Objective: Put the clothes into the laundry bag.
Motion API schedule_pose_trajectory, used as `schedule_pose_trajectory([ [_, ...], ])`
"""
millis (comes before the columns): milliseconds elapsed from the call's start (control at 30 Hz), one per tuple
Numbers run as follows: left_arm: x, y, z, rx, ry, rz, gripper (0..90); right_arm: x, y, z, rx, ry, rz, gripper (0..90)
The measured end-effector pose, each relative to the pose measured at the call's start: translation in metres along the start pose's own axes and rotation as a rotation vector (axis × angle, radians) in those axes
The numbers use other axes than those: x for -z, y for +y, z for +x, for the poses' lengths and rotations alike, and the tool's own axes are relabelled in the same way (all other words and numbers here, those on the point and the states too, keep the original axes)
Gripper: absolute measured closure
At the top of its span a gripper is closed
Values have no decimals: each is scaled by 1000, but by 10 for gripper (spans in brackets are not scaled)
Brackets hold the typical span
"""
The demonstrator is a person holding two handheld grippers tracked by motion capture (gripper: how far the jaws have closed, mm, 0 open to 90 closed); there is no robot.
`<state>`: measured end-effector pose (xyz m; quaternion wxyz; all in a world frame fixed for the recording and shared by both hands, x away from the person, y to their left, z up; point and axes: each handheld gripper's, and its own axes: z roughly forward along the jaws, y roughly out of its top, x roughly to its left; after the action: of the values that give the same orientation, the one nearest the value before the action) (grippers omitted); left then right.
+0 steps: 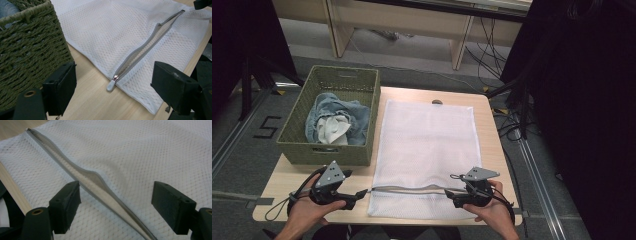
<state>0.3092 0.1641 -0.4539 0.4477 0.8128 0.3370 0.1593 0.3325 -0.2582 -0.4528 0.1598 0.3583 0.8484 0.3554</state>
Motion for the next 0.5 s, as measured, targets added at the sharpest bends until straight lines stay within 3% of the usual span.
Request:
schedule_pose_trajectory([
  [133, 0, 0, 0, 12, 8, 5, 191, -2, 2, 2, 16, -8, 0, 229],
  [267, -1, 1, 0, 5, 2, 12, 190, -9, 4, 7, 32, -12, 47, 245],
  [400, -2, 0, 0, 4, 5, 18, 190, -24, 7, 9, 93, -29, 61, 276],
  [433, -2, 0, -1, 22, 4, 17, 190, -29, 8, 9, 103, -42, 71, 282],
  [467, -2, 0, -1, 21, 3, 19, 190, -29, 10, 7, 131, -38, 106, 290],
  [500, -3, 0, -1, 15, 4, 21, 190, -34, 10, 8, 143, -57, 92, 308],
])
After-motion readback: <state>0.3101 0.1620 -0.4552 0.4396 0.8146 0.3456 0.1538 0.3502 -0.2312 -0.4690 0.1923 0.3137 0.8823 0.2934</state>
